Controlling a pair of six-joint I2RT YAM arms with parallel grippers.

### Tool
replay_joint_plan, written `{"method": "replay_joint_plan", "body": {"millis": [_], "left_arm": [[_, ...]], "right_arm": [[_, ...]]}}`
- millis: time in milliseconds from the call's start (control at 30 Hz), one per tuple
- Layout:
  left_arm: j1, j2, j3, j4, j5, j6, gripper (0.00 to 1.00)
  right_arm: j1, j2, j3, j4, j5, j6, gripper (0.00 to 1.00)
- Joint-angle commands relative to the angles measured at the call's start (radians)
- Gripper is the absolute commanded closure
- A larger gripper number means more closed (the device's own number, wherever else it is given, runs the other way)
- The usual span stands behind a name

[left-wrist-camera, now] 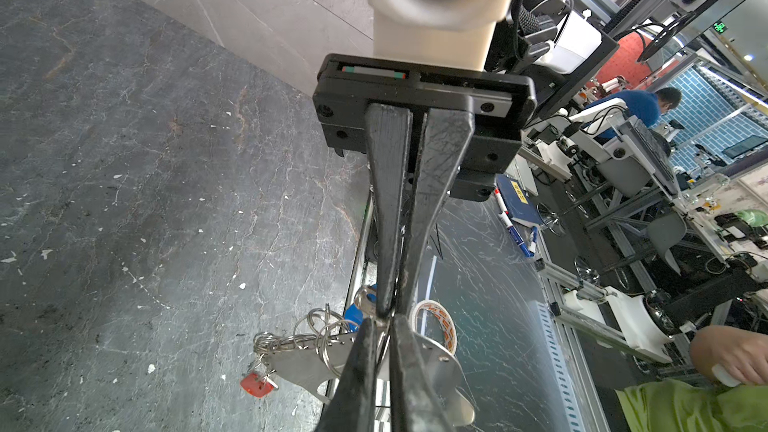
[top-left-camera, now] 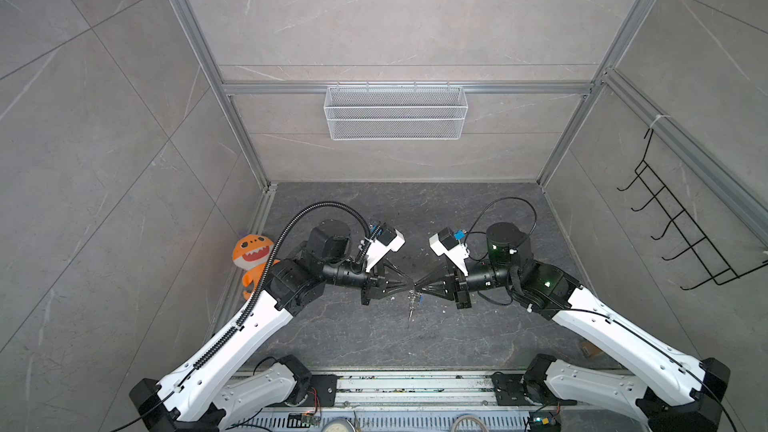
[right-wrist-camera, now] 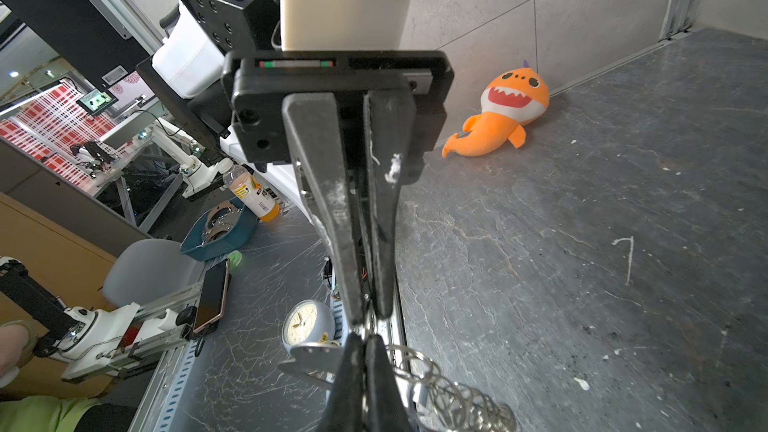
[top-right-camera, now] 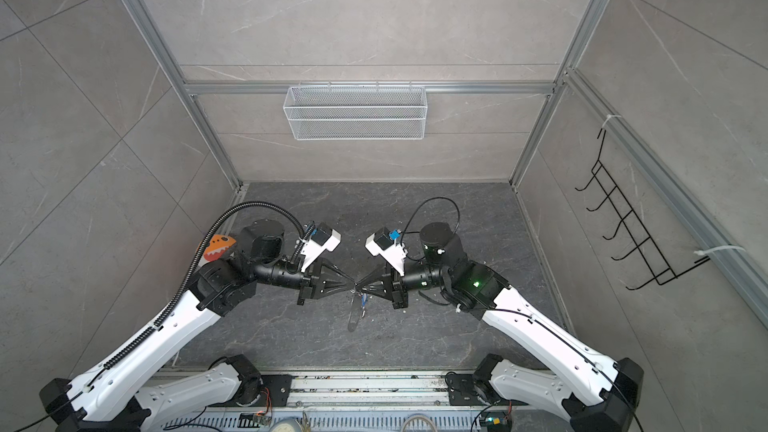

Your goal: Remove the keys from the keyring

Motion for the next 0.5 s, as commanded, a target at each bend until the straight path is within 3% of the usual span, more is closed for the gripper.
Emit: {"method": "replay_joint_plan", "body": {"millis": [0, 67, 133, 367, 467], "left_arm": [[-0.014, -0.023, 0.02, 0.0, 0.009, 0.018, 0.88], [-0.017, -0.026, 0.02, 0.003, 0.001, 0.016, 0.9], [-0.022, -0.029, 0.017, 0.016, -0.009, 0.007, 0.99], [-0.03, -0.121, -0.064, 0.206, -0.118, -0.079, 1.0], [-0.029, -0.184, -0.127, 0.337, -0.141, -0.112, 1.0]], "right_arm": [[-0.007, 0.006, 0.027, 0.068, 0.015, 0.025, 1.0], [-0.007, 0.011, 0.031, 0.072, 0.014, 0.03, 1.0], [-0.006, 0.014, 0.031, 0.08, 0.011, 0.036, 1.0], [-0.006, 0.017, 0.023, 0.125, 0.025, 0.078, 1.0], [-0.005, -0.003, -0.004, 0.176, 0.042, 0.104, 0.82]]}}
